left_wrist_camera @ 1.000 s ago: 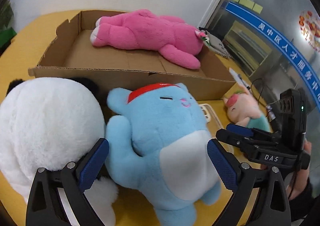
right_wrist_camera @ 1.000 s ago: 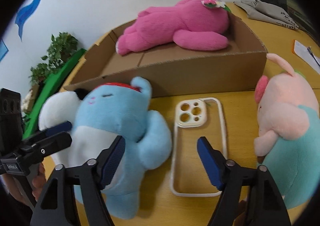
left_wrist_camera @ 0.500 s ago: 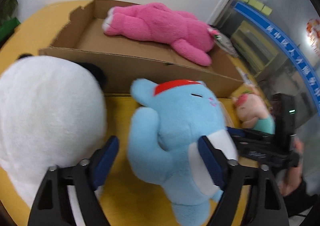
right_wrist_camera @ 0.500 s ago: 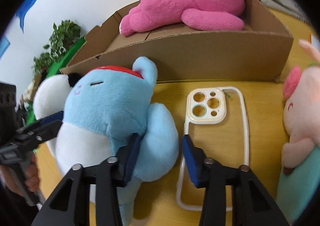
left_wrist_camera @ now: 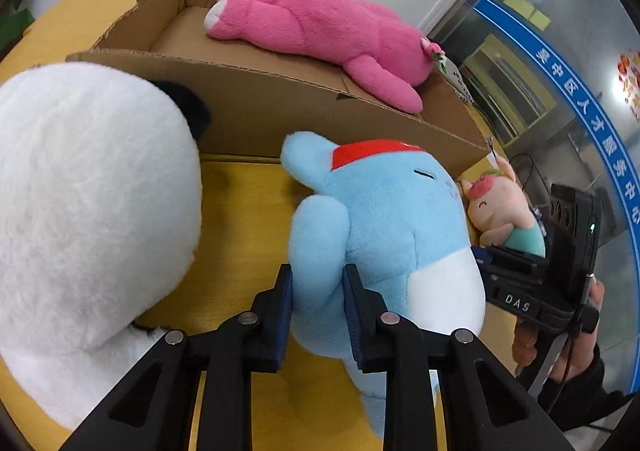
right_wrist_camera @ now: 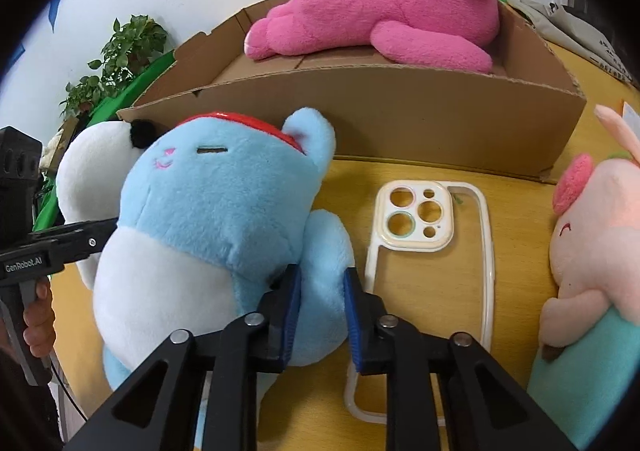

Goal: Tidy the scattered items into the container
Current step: 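Close the left gripper on the blue bear while the right gripper grips it too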

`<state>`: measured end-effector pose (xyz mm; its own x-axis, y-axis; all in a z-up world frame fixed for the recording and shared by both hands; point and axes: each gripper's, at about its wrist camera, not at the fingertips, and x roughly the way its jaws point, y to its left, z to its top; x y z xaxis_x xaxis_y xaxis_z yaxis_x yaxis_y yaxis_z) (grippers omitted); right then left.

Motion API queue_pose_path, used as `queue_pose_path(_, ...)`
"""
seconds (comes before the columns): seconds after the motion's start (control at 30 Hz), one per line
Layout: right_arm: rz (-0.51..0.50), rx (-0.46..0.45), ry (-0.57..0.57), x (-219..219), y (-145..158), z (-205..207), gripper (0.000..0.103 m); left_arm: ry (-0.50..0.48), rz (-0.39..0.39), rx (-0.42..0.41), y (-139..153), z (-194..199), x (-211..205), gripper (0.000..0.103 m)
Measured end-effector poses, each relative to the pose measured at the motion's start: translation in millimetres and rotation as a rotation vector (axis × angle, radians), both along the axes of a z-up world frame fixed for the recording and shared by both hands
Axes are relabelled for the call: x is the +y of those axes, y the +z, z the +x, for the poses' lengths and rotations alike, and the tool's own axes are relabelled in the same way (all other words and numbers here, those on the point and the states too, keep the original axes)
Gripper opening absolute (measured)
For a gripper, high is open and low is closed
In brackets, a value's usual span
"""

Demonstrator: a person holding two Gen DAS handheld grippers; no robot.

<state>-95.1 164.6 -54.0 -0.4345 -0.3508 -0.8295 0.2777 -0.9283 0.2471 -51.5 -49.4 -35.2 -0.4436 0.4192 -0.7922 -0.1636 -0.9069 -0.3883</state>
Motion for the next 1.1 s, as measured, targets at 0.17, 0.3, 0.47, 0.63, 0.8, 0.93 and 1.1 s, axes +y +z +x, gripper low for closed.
queue_pose_path(0.17, -0.072, 0.037, -0.011, 7, 11, 6, 0.000, -0.007, 0.030, 0.047, 15, 7, 1, 0.018)
queue_pose_path(0.3, -0.060, 0.067, 0.018, 0, 23, 6, 0.000, -0.040, -0.034, 0.092, 31, 5, 11, 0.018)
queue_pose_path(0.47, -0.057, -0.028, -0.041, 13, 9, 1, 0.007, -0.027, -0.083, 0.039, 13, -4, 3, 0.020)
queue_pose_path(0.63, -0.071, -0.064, -0.081, 24, 0, 0, 0.043, -0.005, -0.072, 0.013, -1, -5, -5, 0.025)
queue_pose_path(0.8, -0.128, -0.090, -0.032, 14, 1, -7, 0.043, -0.013, -0.099, 0.007, -8, -7, 0, 0.028)
queue_pose_path(0.93, -0.085, -0.094, -0.009, 0, -7, -12, 0.043, -0.029, -0.120, -0.005, -18, -9, 4, 0.028)
queue_pose_path(1.1, -0.099, -0.102, 0.020, -5, -12, -15, 0.027, -0.014, -0.065, -0.019, -22, -9, -2, 0.023)
